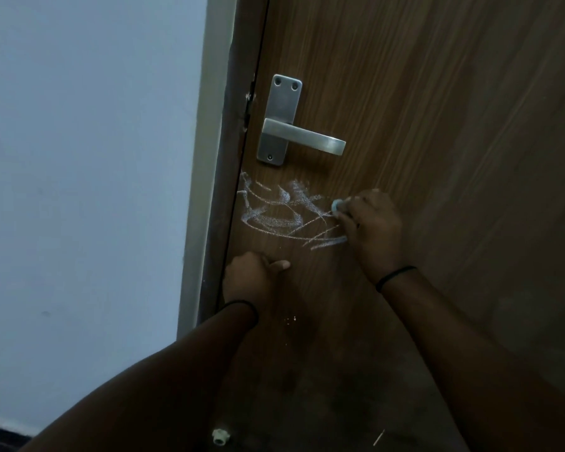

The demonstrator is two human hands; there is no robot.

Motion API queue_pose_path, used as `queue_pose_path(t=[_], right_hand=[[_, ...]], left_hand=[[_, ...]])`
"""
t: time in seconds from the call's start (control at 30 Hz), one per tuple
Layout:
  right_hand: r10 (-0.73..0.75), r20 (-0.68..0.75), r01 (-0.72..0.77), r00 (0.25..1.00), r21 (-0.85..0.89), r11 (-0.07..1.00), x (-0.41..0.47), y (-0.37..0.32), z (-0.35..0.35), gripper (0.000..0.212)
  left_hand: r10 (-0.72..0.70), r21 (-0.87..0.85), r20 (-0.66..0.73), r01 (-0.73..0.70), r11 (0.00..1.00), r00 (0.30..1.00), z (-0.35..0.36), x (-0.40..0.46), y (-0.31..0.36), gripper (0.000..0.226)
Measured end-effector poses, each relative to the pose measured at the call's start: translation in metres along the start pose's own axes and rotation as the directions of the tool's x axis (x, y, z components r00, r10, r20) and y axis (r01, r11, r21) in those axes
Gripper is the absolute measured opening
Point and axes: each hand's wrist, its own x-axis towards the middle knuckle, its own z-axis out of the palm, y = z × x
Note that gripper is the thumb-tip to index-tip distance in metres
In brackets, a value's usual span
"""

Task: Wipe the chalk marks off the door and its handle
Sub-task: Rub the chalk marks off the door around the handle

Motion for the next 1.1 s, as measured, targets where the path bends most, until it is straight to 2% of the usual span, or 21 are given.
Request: queue_pose_path(t=[0.17, 0.3, 0.47, 0.6, 0.7, 0.8, 0.93, 1.1], right_hand=[[0.033, 0.075, -0.034, 0.997, 0.013, 0.999, -0.057, 0.005, 0.005, 0.012], [0.063, -0.027, -0.062, 0.998, 0.022, 0.998, -0.028, 0.003, 0.004, 0.02], [-0.001, -0.077, -0.002, 0.997, -0.047, 0.999, 0.005, 0.001, 0.008, 0.017], [0.003, 0.023, -0.002, 1.0, -0.029, 1.0, -0.055, 0.013, 0.012, 0.009], [0.079, 0.083, -0.079, 0.993, -0.004, 0.997, -0.074, 0.014, 0.015, 0.019], [0.069, 0.014, -0.069, 0.998, -0.024, 0.997, -0.036, 0.002, 0.016, 0.018], [0.067, -0.103, -0.071, 0.992, -0.033, 0.997, 0.009, -0.016, 0.022, 0.016], [0.069, 0.005, -0.069, 0.998, -0.009, 0.998, -0.055, -0.011, 0.041, 0.016]], left_hand=[[-0.062, -0.04, 0.085, 0.065, 0.997, 0.994, -0.007, 0.006, 0.003, 0.045], [-0.117, -0.081, 0.161, 0.131, 0.988, 0.98, -0.015, 0.011, 0.01, 0.042], [-0.159, -0.093, 0.191, 0.179, 0.979, 0.969, -0.018, 0.011, 0.014, 0.042], [-0.18, -0.089, 0.195, 0.201, 0.976, 0.964, -0.016, 0.014, 0.012, 0.044], [-0.195, -0.168, 0.252, 0.241, 0.956, 0.948, -0.016, 0.018, 0.012, 0.038], [-0.219, -0.218, 0.305, 0.292, 0.931, 0.927, -0.018, 0.02, 0.011, 0.035], [-0.205, -0.255, 0.27, 0.275, 0.927, 0.941, -0.018, 0.017, 0.01, 0.033], [-0.206, -0.266, 0.282, 0.283, 0.922, 0.937, -0.017, 0.018, 0.009, 0.033]])
